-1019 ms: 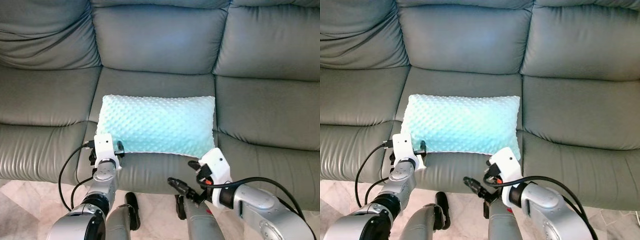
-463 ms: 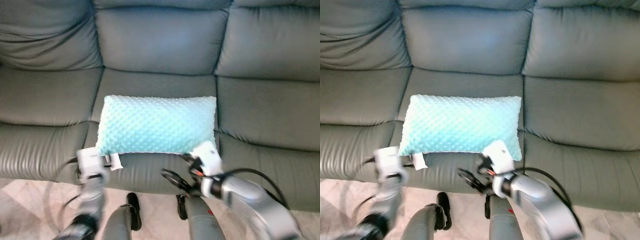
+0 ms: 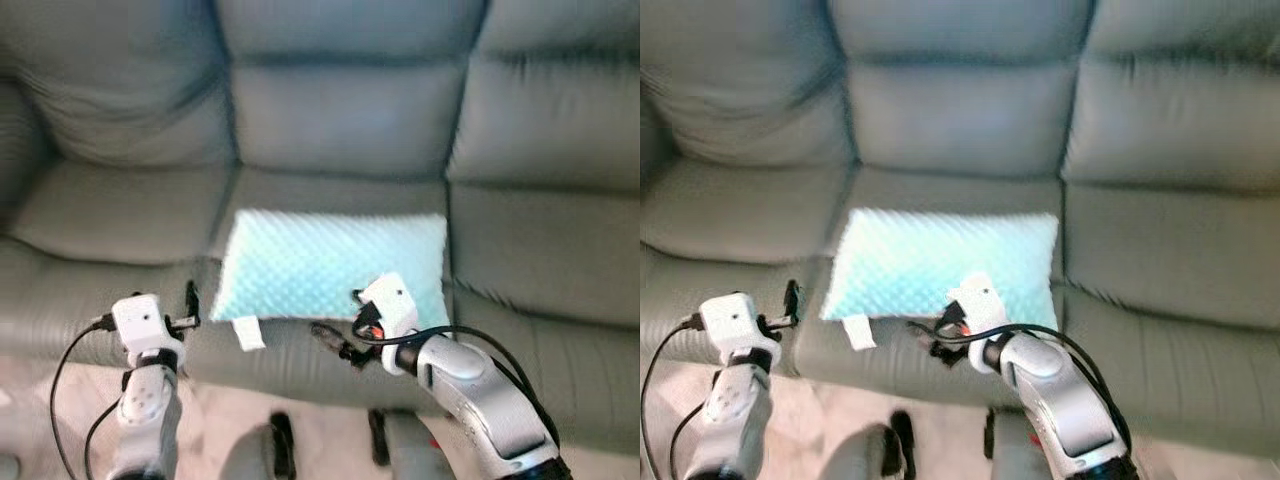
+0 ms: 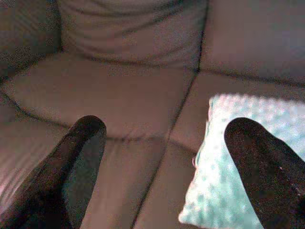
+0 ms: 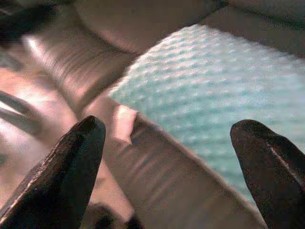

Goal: Move the pillow to the sofa

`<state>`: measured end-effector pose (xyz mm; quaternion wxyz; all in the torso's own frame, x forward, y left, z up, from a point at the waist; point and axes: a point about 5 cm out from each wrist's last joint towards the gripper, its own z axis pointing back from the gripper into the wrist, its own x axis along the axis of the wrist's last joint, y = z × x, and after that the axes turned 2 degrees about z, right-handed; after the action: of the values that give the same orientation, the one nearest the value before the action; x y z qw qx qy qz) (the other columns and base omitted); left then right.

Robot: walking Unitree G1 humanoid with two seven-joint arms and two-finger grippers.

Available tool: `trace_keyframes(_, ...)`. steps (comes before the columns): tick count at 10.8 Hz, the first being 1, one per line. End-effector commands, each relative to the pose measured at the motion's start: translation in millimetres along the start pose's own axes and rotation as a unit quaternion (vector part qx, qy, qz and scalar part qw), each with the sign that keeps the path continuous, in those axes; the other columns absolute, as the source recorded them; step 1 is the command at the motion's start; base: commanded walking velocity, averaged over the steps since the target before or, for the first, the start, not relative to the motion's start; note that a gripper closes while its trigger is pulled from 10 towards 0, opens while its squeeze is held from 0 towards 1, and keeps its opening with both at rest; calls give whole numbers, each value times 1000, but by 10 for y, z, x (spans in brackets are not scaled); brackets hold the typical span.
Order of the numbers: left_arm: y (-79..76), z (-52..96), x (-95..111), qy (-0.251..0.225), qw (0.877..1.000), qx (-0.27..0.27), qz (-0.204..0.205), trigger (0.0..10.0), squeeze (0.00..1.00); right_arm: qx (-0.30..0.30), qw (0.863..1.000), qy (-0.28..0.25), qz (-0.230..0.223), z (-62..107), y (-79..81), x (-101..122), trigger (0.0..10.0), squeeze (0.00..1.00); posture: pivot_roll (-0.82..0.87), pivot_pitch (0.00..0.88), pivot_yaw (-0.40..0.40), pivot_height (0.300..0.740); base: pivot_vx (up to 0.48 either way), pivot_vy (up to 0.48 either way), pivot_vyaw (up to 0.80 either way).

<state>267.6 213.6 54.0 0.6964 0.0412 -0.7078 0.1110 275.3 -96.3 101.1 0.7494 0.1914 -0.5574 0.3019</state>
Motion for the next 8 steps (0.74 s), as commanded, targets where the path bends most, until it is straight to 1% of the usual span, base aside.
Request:
trace_keyframes(1,47,85,-26,10,1000,-1,-2,10000,0,-36,999,14,-1,33,-77,-112,10000,0,-204,126,123,740,0,0,0)
trace_keyframes(2,49,135,5,6,1000,-7,-3,10000,0,-68,997,22,4,58,-165,-176,10000,0,-204,121,124,740,0,0,0)
trace_keyframes(3,119,302,37,6,1000,-15,-9,10000,0,-155,987,32,11,164,-380,-364,10000,0,-191,68,130,740,0,0,0)
trace_keyframes(4,246,416,58,9,1000,10,-18,10000,0,-205,979,8,12,160,-494,-399,10000,0,-179,26,132,740,0,0,0)
trace_keyframes(5,341,442,76,16,998,60,-13,10000,0,-207,978,-20,19,7,-512,-283,10000,0,-169,0,125,740,0,0,0)
trace_keyframes(6,362,432,79,12,997,71,-14,10000,0,-204,978,-29,21,-54,-519,-218,10000,0,-166,0,118,740,0,0,0)
trace_keyframes(7,432,417,88,6,994,106,-5,10000,0,-206,976,-62,28,-149,-561,-67,10000,0,-158,0,95,740,0,0,0)
trace_keyframes(8,470,404,102,-1,993,120,-7,10000,0,-201,976,-77,32,-188,-563,-1,10000,0,-156,0,85,740,0,0,0)
